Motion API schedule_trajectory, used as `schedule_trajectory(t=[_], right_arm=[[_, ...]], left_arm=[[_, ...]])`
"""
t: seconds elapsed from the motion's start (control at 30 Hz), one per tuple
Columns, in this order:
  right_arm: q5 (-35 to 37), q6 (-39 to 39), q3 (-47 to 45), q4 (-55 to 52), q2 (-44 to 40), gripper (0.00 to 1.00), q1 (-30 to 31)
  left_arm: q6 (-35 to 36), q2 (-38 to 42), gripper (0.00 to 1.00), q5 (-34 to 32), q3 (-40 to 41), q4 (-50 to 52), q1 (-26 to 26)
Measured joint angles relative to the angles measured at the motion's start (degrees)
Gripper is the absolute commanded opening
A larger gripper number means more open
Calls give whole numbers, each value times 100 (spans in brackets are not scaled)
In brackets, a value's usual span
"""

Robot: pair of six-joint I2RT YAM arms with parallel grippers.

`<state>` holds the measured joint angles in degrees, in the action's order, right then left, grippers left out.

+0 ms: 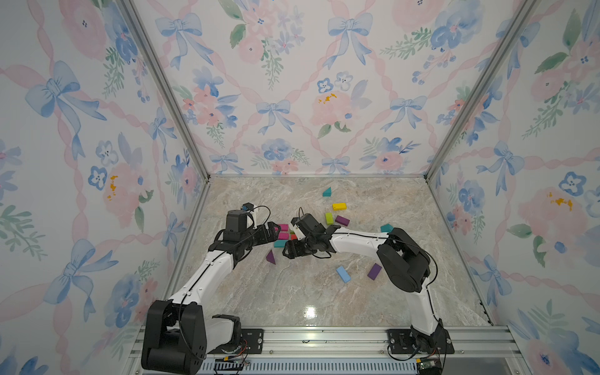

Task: Assemble a piece of candy with building blocks
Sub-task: Assemble the building block at the center of the board.

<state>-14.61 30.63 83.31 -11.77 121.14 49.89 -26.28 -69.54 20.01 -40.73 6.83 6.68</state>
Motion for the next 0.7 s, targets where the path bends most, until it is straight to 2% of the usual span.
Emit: schedule_trajectory(t=[0.23,0.37,0.53,0.7], right_arm=[[26,-17,-59,160,-4,80,-2],[31,-63,-490,662,-199,82,-2],[52,-232,-1381,1043,-946,88,20],[81,-448,-2286,1182,-2236,93,17]], left_arm=[[0,0,98,-72,0,0,0],[2,11,98,-129,2,2,-11],[7,105,98,-219,17,28,-157],[9,122,98,-286,155,144,-166]])
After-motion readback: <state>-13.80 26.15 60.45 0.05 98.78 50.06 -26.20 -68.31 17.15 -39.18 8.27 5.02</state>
